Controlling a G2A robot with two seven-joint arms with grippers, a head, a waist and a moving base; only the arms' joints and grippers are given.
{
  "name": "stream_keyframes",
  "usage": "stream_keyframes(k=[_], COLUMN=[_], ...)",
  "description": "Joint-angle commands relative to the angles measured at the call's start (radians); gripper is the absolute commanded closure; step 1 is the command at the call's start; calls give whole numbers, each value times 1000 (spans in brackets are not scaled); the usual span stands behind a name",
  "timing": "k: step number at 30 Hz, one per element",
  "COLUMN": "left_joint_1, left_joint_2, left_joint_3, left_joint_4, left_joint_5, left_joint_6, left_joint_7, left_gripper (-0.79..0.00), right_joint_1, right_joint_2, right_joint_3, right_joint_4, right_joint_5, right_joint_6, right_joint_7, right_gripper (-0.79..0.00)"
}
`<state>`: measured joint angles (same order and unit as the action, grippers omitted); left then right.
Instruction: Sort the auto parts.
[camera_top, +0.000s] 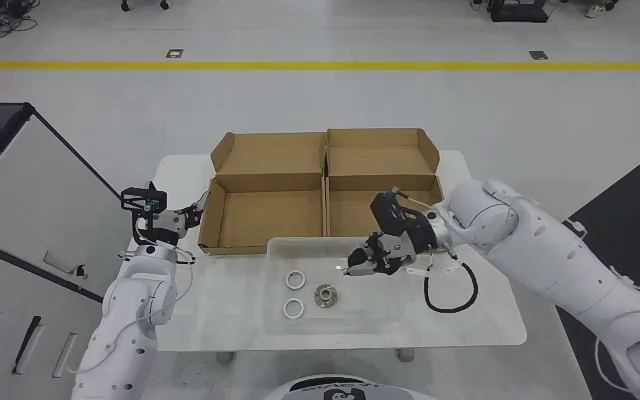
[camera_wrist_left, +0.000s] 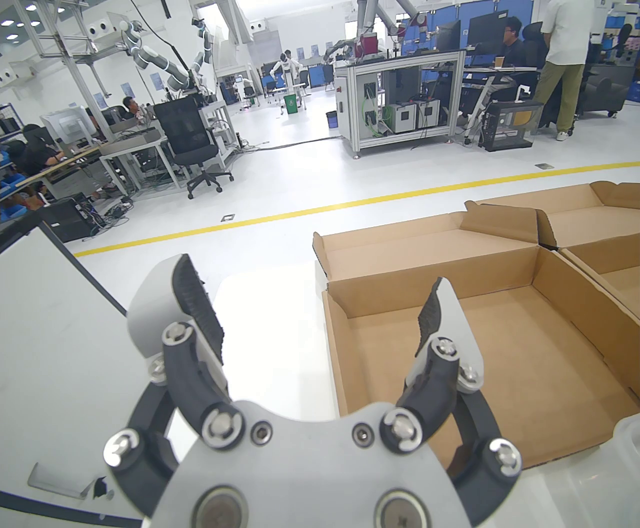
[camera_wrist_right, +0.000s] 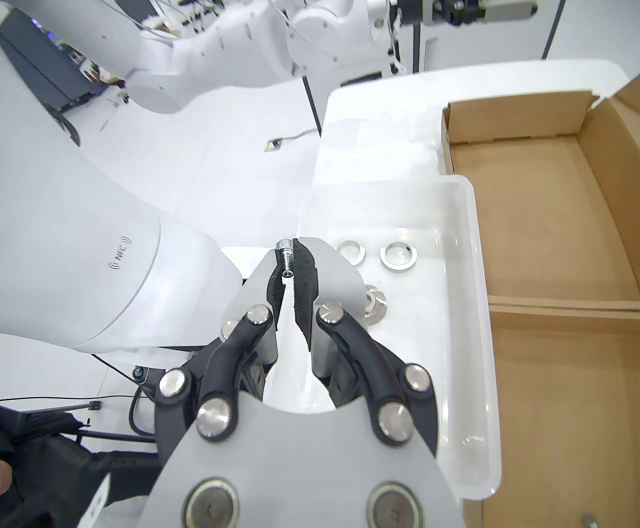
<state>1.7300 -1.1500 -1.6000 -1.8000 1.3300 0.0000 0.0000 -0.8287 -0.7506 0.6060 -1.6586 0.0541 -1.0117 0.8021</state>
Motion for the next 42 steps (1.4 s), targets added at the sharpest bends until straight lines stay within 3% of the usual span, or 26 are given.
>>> stream_keyframes(k=[1, 5, 18, 22, 32, 36, 42], left_joint_1=[0, 0, 0, 0, 0, 0, 0], left_joint_2=[0, 0, 0, 0, 0, 0, 0], left_joint_3=[0, 0, 0, 0, 0, 0, 0], left_joint_4=[0, 0, 0, 0, 0, 0, 0], left_joint_5=[0, 0, 0, 0, 0, 0, 0], left_joint_6=[0, 0, 0, 0, 0, 0, 0], left_joint_7=[0, 0, 0, 0, 0, 0, 0], left_gripper=[-785, -785, -785, -785, -785, -785, -785], right_joint_1=[6, 1, 1, -15, -23, -25, -2], right_joint_2=[6, 11, 11, 7, -3, -24, -62], right_joint_3=[0, 8, 8, 23, 115, 166, 185], right_joint_4=[-19, -47, -47, -43, -105, -139, -195], right_joint_5=[59, 120, 119, 155, 497, 656, 763], right_joint_6=[-1, -1, -1, 0, -1, -1, -1], right_joint_7=[6, 6, 6, -50, -50, 6, 6], right_gripper=[0, 0, 0, 0, 0, 0, 0])
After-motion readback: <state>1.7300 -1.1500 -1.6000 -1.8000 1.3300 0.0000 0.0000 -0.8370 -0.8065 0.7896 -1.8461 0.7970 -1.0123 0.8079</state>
